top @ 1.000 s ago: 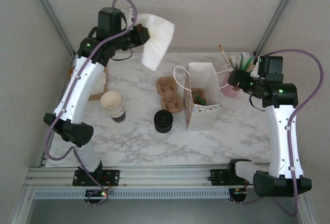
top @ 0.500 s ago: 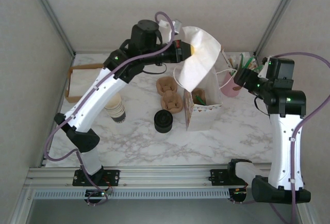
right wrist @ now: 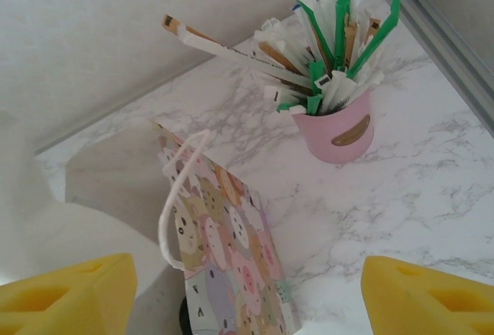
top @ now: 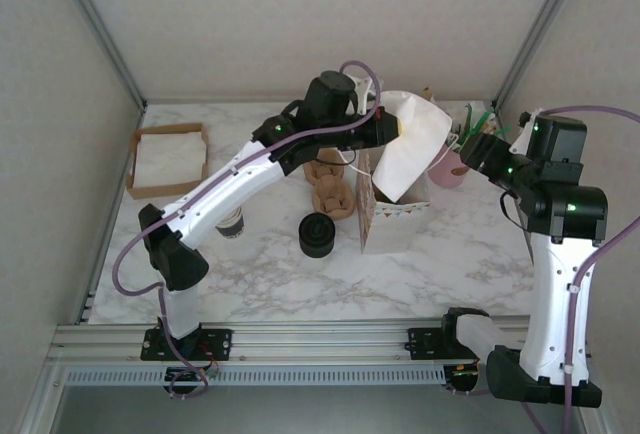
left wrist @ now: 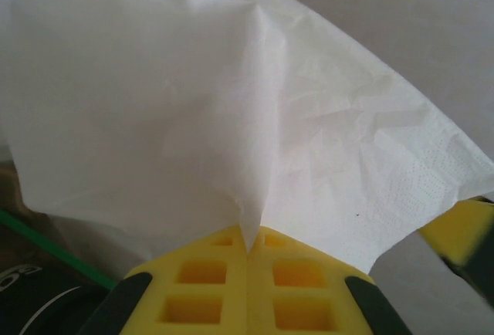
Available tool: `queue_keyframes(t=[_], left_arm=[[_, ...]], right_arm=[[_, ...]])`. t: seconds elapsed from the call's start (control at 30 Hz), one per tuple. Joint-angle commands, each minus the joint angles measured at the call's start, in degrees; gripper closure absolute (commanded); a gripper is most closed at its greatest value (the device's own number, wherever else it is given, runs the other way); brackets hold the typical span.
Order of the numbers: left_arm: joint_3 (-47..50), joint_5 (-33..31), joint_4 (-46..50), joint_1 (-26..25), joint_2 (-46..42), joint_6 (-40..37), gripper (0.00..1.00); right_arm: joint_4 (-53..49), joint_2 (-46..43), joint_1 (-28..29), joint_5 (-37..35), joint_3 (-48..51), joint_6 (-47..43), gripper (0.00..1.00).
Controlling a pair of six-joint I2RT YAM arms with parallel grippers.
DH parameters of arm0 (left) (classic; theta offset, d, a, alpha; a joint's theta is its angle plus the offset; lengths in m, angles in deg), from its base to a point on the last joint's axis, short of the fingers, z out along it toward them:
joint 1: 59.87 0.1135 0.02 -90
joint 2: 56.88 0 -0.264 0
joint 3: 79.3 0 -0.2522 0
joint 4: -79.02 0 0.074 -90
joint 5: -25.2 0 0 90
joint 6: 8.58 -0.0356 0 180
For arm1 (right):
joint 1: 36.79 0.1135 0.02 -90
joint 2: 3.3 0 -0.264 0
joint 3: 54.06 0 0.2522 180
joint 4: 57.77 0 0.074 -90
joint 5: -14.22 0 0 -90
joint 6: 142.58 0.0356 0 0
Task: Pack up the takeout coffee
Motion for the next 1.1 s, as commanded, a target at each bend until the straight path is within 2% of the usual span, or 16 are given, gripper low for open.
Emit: queue_keyframes(t=[0.0, 0.37, 0.5, 0.77, 0.83, 0.93, 1.07], left_arm=[[3.5, -2.3, -5.7, -0.3, 0.7, 4.0, 1.00], [5.9, -8.5, -3.1, -0.4, 3.0, 7.2, 1.00], [5.9, -10.0, -2.0, -0.5, 3.8, 7.4, 1.00], [4.5, -11.9, 0.5, -0.6, 5.8, 6.9, 0.99], [4.4, -12.3, 0.9, -0.8, 5.9, 6.9, 0.95], [4.0, -12.8, 1.4, -1.1, 5.6, 6.7, 0.81], [1.8, -12.9, 2.6, -1.5, 5.6, 6.1, 0.69]], right_arm=[[-1.5, 0.5, -0.5, 3.1, -3.4, -0.3, 0.23], [-1.3, 4.2, -0.4, 16.3, -5.3, -1.7, 0.24], [-1.0, 4.7, -0.4, 18.2, -4.2, -2.0, 0.25], [-1.3, 4.9, -0.4, 17.6, -3.0, -2.7, 0.26], [-1.4, 4.8, -0.4, 17.6, -2.9, -2.7, 0.26], [-1.3, 5.0, -0.4, 17.6, -2.8, -2.7, 0.26], [-1.3, 5.2, -0.4, 17.7, -2.8, -2.7, 0.26]])
